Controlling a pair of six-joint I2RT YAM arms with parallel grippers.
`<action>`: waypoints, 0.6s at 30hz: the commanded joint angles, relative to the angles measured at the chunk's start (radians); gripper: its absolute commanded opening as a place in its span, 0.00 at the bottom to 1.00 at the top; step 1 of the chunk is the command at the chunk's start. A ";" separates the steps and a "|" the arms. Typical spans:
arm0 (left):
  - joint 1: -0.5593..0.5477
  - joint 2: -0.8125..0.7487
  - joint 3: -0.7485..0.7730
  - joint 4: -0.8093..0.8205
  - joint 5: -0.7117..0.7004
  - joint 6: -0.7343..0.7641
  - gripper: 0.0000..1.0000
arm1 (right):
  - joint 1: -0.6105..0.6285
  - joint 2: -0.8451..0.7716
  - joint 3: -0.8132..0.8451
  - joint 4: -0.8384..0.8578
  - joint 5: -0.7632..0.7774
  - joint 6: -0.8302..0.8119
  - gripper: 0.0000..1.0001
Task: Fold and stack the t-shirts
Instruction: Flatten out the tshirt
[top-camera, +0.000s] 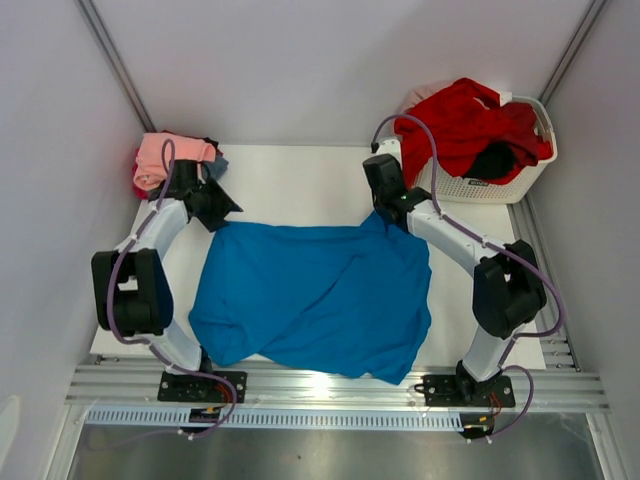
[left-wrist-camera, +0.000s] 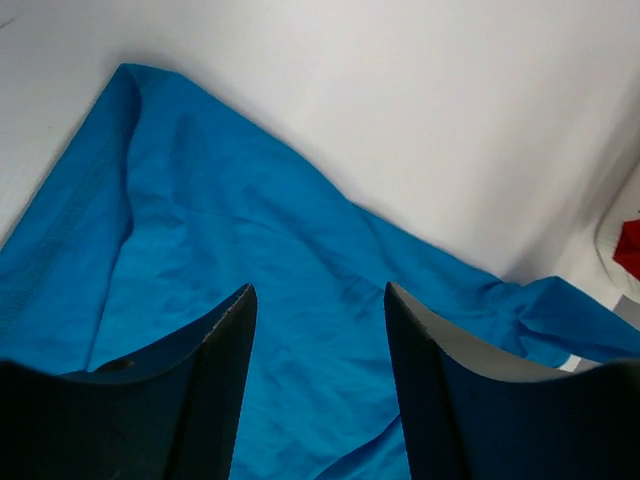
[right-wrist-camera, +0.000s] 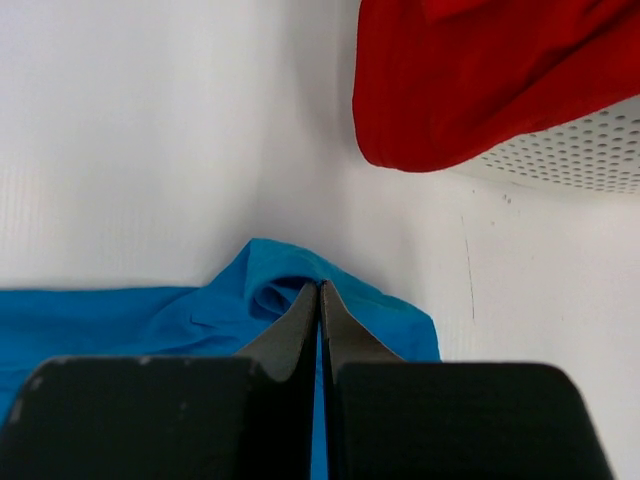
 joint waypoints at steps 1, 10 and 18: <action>-0.003 0.065 0.048 -0.045 -0.030 -0.021 0.56 | 0.004 -0.063 -0.012 0.044 0.010 0.011 0.00; -0.004 0.199 0.162 -0.243 -0.140 -0.050 0.53 | 0.007 -0.151 -0.075 0.054 0.010 0.011 0.00; -0.003 0.236 0.185 -0.321 -0.217 -0.044 0.48 | 0.007 -0.216 -0.114 0.068 0.010 0.008 0.00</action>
